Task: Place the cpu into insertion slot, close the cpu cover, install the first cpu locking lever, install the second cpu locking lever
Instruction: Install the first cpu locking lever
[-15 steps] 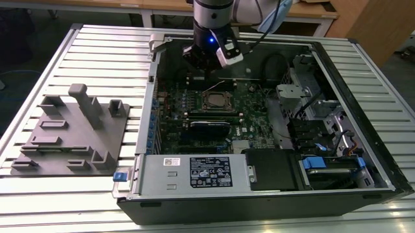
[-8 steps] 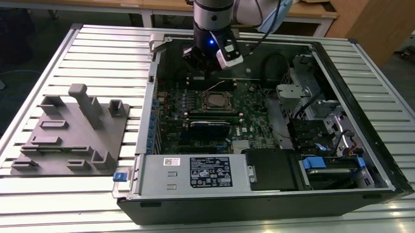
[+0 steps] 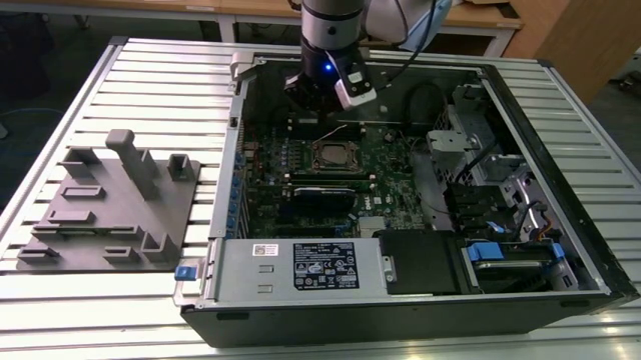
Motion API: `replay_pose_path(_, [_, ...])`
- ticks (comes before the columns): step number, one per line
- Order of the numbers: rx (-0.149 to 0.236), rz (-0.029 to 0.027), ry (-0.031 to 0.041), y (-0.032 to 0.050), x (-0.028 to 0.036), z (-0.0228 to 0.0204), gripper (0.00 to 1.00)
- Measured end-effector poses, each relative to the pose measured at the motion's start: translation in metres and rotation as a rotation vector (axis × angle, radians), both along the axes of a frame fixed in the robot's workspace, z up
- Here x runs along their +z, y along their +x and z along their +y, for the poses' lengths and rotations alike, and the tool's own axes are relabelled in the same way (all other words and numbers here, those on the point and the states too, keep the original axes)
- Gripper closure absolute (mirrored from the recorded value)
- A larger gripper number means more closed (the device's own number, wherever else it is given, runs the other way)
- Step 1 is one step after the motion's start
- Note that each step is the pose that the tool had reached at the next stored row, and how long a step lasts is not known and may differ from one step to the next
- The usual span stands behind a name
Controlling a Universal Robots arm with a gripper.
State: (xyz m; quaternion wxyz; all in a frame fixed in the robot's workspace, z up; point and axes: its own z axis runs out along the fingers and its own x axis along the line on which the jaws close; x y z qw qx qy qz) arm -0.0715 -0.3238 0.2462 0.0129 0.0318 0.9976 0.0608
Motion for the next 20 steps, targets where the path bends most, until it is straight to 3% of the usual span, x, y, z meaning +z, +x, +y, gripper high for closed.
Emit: replay_pose_path(20, [-0.009, -0.0001, 0.0, 0.0088, -0.012, 0.0009, 0.9])
